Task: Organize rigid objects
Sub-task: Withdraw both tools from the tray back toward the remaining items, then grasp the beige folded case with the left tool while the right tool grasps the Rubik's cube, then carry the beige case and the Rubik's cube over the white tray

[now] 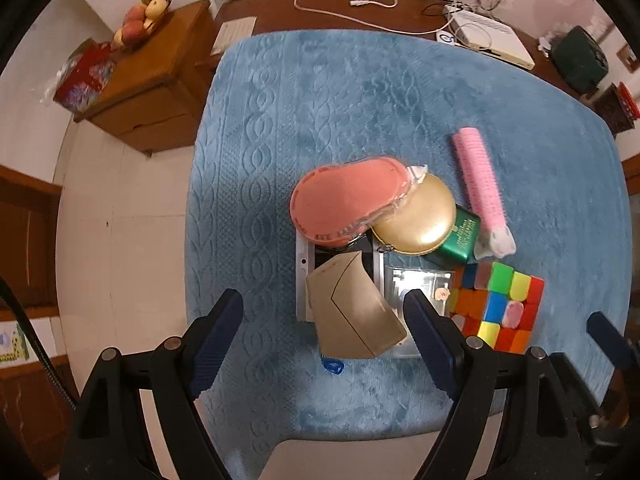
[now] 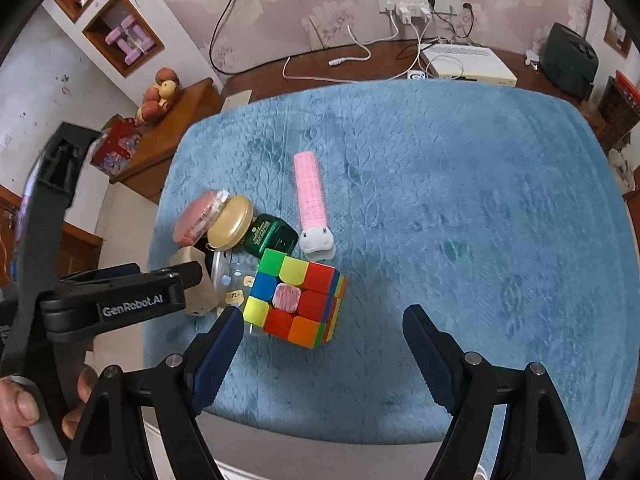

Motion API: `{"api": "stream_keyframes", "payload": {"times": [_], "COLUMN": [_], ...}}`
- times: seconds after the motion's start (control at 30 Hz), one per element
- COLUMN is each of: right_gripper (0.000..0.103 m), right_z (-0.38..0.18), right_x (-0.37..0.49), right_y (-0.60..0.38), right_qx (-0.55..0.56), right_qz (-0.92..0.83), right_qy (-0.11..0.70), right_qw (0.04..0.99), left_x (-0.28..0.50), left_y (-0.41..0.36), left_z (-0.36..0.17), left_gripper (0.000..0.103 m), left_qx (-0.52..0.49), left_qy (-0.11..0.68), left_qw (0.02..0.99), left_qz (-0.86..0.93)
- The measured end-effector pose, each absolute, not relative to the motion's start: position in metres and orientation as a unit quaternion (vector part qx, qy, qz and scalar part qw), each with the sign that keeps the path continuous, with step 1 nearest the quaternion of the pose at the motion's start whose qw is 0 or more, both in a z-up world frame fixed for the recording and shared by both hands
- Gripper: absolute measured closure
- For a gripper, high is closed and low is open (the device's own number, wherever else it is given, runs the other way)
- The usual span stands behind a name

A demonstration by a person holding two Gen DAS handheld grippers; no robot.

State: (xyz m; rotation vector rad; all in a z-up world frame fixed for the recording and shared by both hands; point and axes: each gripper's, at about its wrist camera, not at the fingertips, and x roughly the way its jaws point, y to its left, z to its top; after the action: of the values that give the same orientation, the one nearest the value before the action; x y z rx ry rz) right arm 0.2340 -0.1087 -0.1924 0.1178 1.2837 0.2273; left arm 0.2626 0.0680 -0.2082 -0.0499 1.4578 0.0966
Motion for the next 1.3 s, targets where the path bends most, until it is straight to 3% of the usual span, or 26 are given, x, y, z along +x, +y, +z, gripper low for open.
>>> {"api": "stream_keyframes", "payload": {"times": [0.3,0.53,0.67,0.8,0.93,1.3], "right_gripper": [0.02,0.02,0.02,0.02,0.03,0.044], "right_z": [-0.214,-0.226,-0.23,-0.236,-0.248,-0.242], "right_x": [0.242,0.255,0.258,0.26,0.262,0.259], "right_y": [-0.096,-0.082,-0.07,-0.064,-0.061,-0.076], "right_qx": [0.045,0.04,0.026,0.005,0.001,0.045], "right_qz": [0.101,0.093,0.096,0.082,0.08,0.091], "right_qy": [0.609,0.619,0.62,0.63,0.644,0.651], "right_qw": [0.786,0.779,0.778,0.772,0.761,0.752], "left_x": [0.265,0.263,0.263,0.262,0.261,0.263], "left_y": [0.073,0.071,0.074,0.08,0.081,0.079], "left_z": [-0.224,-0.227,-0.23,-0.233,-0.233,-0.222], "left_gripper": [0.02,0.031,0.052,0.052,0.052,0.052], "left_qx": [-0.052,-0.068,-0.074,-0.081,-0.071,-0.077], "left_qy": [0.691,0.699,0.705,0.707,0.706,0.699], "left_qw": [0.72,0.71,0.703,0.702,0.704,0.711], "left_qz": [0.049,0.043,0.048,0.046,0.043,0.026]}}
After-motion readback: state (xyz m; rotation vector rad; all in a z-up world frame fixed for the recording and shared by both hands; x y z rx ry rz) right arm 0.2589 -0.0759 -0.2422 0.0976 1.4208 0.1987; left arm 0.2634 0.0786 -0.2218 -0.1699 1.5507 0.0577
